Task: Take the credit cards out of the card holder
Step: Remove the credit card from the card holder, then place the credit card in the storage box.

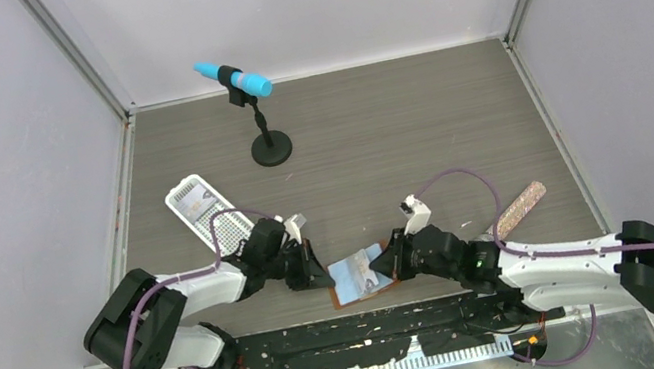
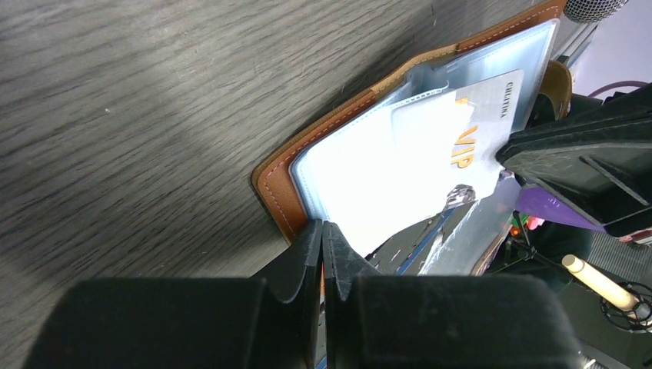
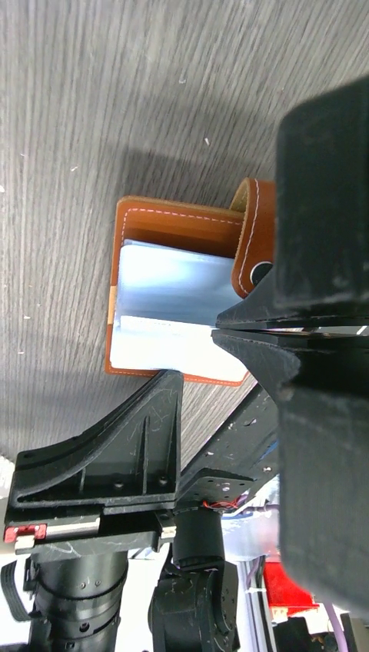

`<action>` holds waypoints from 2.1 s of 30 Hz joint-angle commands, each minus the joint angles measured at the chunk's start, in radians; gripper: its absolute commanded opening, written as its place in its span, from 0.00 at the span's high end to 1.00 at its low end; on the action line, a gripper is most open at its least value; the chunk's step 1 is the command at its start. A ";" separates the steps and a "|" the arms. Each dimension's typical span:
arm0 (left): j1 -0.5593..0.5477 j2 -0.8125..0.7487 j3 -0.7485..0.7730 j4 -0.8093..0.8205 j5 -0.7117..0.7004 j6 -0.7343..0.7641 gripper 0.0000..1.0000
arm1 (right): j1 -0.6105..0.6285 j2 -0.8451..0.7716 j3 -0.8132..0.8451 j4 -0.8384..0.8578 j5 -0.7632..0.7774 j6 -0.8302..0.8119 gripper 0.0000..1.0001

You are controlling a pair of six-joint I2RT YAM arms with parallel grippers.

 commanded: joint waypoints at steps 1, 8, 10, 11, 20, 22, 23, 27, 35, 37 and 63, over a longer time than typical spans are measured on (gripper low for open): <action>-0.005 0.002 0.009 -0.061 -0.052 0.047 0.93 | -0.013 -0.078 0.016 -0.064 0.023 -0.045 0.95; -0.009 -0.127 0.062 -0.143 -0.023 0.039 0.74 | -0.038 -0.207 0.036 -0.202 0.011 -0.107 0.95; -0.009 -0.165 0.082 -0.157 -0.014 0.040 0.67 | -0.046 -0.236 0.040 -0.219 -0.005 -0.121 0.95; -0.009 -0.185 0.093 -0.189 -0.009 0.042 0.63 | -0.051 -0.246 0.045 -0.226 -0.023 -0.132 0.95; -0.009 -0.271 0.183 -0.273 0.033 0.142 0.47 | -0.059 -0.246 0.111 -0.230 -0.249 -0.236 0.95; -0.009 -0.274 0.206 -0.284 0.061 0.162 0.47 | -0.060 -0.249 0.125 -0.222 -0.301 -0.270 0.95; -0.009 -0.278 0.213 -0.286 0.076 0.170 0.47 | -0.060 -0.250 0.128 -0.211 -0.315 -0.275 0.95; -0.010 -0.302 0.230 -0.290 0.139 0.193 0.47 | -0.060 -0.257 0.128 -0.161 -0.404 -0.292 0.95; -0.010 -0.338 0.245 -0.284 0.286 0.225 0.49 | -0.060 -0.276 0.118 -0.097 -0.499 -0.280 0.95; -0.012 -0.343 0.243 -0.281 0.309 0.230 0.51 | -0.060 -0.283 0.117 -0.089 -0.508 -0.276 0.95; -0.028 -0.367 0.192 -0.139 0.396 0.156 0.72 | -0.060 -0.303 0.089 -0.011 -0.516 -0.229 0.95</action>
